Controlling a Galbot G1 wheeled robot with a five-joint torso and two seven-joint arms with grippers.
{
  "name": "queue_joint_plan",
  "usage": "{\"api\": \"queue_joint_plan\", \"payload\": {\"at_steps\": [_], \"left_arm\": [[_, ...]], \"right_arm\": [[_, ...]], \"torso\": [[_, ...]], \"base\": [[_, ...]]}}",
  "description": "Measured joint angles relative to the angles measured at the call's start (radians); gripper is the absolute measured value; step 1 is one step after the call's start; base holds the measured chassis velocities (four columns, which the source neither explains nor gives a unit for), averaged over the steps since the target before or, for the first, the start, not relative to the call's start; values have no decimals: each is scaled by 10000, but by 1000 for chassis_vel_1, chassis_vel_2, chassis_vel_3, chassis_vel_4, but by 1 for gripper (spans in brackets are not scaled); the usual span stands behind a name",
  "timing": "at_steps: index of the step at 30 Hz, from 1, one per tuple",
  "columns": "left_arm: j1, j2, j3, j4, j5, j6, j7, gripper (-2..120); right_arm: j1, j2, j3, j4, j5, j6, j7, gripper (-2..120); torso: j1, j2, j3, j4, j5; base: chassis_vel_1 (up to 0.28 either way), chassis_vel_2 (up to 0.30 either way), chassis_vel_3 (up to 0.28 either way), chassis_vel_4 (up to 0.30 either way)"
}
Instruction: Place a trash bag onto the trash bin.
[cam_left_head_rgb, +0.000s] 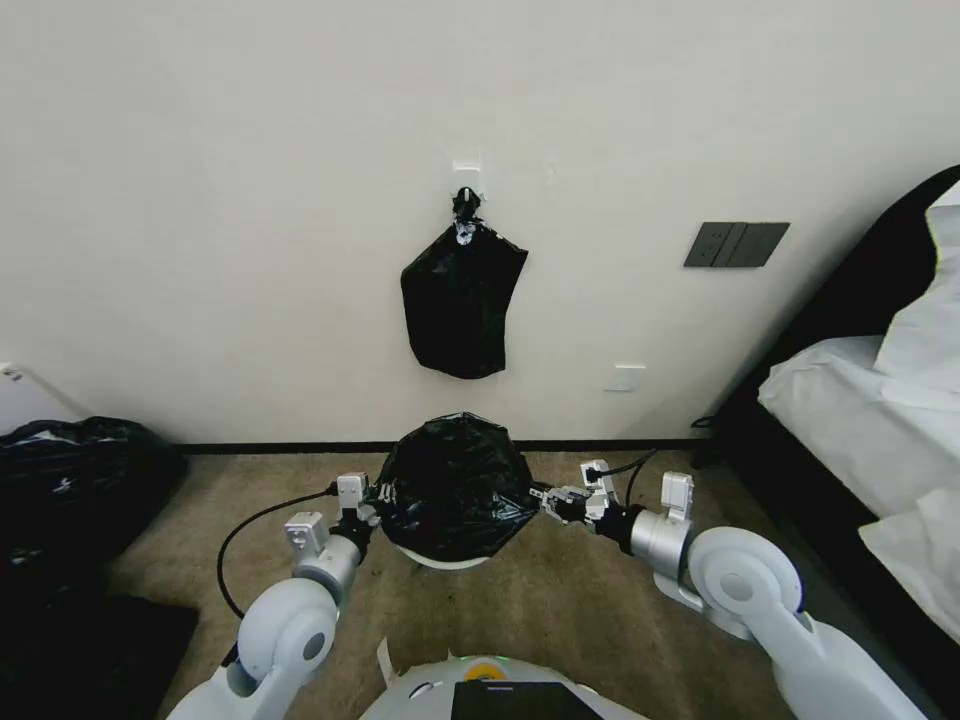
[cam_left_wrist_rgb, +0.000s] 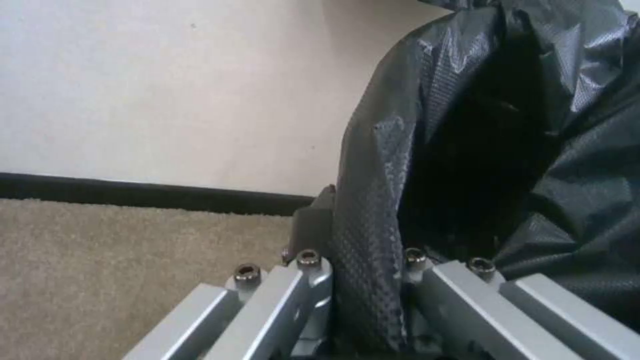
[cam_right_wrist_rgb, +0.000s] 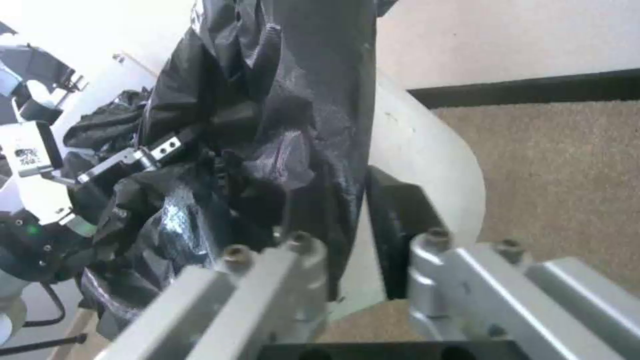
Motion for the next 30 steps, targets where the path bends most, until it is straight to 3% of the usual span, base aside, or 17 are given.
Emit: {"api": "queue_joint_plan", "payload": {"at_steps": [23, 30], "left_arm": [[-92, 18, -385, 38, -1390, -557, 0, 3], [-128, 49, -475, 187, -1371, -551, -2, 3]], "right_arm": [[-363, 502, 142, -410, -182, 162, 7, 6], [-550, 657, 890, -294, 680, 54, 148, 10]], "torso": [[0, 0, 0, 0, 0], [0, 0, 0, 0, -1]], "base": [[0, 0, 0, 0], [0, 0, 0, 0]]}}
